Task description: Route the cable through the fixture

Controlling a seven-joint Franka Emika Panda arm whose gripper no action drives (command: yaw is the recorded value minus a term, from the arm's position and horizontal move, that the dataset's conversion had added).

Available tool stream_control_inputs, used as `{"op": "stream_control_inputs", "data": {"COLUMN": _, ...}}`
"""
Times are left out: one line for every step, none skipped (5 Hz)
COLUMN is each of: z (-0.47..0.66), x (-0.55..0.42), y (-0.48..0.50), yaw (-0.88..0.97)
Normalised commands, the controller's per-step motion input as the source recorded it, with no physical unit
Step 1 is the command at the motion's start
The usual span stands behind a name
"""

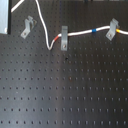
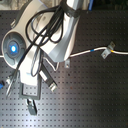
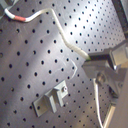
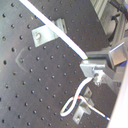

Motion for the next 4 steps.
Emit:
{"op": "stream_control_inputs", "data": {"z": 0.31, "x": -0.524, "y": -0.118, "yaw": 0.0}}
{"op": "stream_control_inputs", "data": {"z": 0.36, "x": -0.493, "y": -0.222, "yaw": -0.13}}
{"op": "stream_control_inputs", "data": {"z": 0.35, "x": -0.365, "y": -0.225, "yaw": -0.18}}
{"op": "stream_control_inputs", "data": {"z": 0.41, "x": -0.028, "y": -0.176, "yaw": -0.27}}
